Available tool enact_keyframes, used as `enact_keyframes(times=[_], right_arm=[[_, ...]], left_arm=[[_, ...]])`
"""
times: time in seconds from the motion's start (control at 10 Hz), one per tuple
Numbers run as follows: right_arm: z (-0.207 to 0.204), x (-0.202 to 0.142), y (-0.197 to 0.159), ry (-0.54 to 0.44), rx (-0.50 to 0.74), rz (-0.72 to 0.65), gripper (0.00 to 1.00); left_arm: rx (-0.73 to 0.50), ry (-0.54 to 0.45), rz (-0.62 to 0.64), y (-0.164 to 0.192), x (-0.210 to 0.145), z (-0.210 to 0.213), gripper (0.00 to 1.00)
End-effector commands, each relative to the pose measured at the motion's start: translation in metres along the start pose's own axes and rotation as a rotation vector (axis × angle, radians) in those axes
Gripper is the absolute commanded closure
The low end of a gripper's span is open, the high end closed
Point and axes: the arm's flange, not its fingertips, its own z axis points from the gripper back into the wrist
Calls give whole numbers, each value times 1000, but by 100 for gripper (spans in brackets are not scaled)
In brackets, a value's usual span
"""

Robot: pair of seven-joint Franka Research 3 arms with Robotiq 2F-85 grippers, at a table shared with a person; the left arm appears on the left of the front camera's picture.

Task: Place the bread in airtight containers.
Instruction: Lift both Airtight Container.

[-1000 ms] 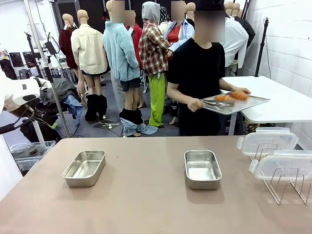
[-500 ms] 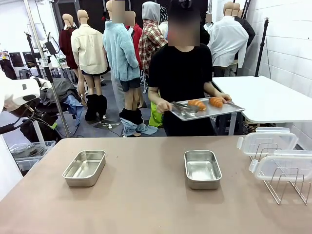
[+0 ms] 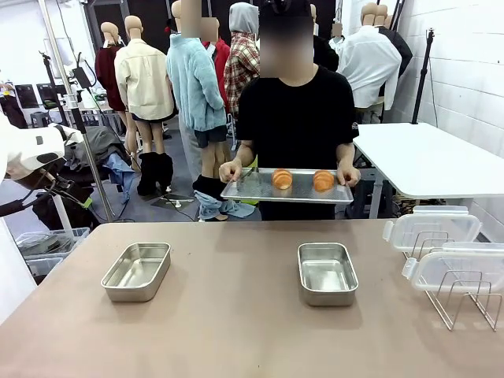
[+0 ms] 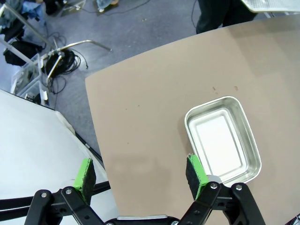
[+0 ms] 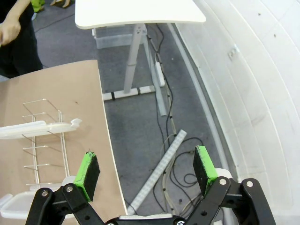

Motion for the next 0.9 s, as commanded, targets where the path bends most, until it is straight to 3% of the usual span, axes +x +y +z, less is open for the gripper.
enact_keyframes(times=[0.0,0.8], right_arm=[[-1,-1,0,3,-5,15,0],[-1,-1,0,3,-5,15,0]], left_arm=[[5,0,7,1,-2,2,0],[5,0,7,1,-2,2,0]])
